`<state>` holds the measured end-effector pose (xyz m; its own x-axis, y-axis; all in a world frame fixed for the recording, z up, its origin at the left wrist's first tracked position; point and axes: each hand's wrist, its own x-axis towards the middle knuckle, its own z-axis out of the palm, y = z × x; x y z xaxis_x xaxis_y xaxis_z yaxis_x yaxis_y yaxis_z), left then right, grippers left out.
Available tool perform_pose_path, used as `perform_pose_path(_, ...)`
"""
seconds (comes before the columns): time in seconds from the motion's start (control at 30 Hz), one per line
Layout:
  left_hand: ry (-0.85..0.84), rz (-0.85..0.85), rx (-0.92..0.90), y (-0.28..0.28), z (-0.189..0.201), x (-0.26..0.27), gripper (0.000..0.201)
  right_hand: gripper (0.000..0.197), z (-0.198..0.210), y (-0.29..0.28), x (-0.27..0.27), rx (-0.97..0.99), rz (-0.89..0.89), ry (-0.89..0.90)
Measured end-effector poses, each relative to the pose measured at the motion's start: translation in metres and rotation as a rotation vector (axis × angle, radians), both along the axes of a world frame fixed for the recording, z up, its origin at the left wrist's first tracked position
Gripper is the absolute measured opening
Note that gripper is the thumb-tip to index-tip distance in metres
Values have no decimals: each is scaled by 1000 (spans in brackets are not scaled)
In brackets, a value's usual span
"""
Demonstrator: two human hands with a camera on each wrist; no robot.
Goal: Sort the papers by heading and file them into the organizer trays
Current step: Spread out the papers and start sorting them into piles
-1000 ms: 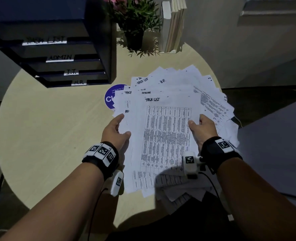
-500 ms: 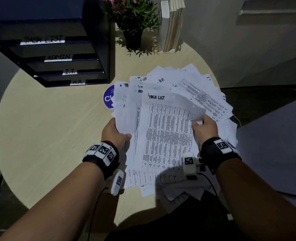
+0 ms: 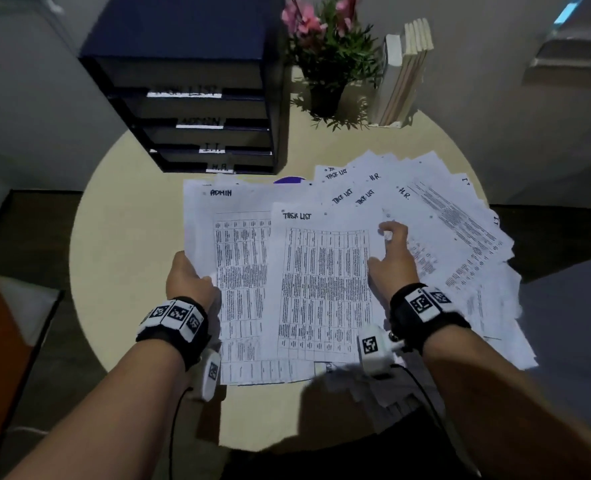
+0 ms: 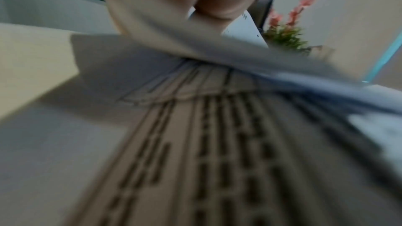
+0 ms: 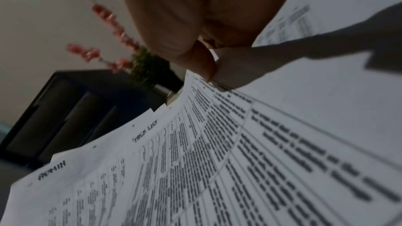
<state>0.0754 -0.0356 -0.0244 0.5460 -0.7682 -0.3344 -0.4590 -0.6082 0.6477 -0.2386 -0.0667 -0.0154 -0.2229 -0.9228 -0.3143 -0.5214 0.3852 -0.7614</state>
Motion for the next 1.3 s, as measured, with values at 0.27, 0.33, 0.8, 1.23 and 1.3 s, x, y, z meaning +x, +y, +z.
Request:
perform_pose_path(0.27,-164,245,-11,49,15,137,21,27,-27,8,134,-94,303,319)
perform_pose_path(0.33,-172,283,19,58,17,166,21,30,-30,18,161,-223,411,492)
perform_pose_path(0.8,-182,360,12,74,26,277,31,56,-29,-6,229,-48,799,837)
perform_pose_path(1.23,14,172,4,37,21,223,37,56,-22,-26,212,8,839,515)
perform_pose_path(1.3,58,163,-21,32,15,210,37,56,-6,-18,222,44,674,217)
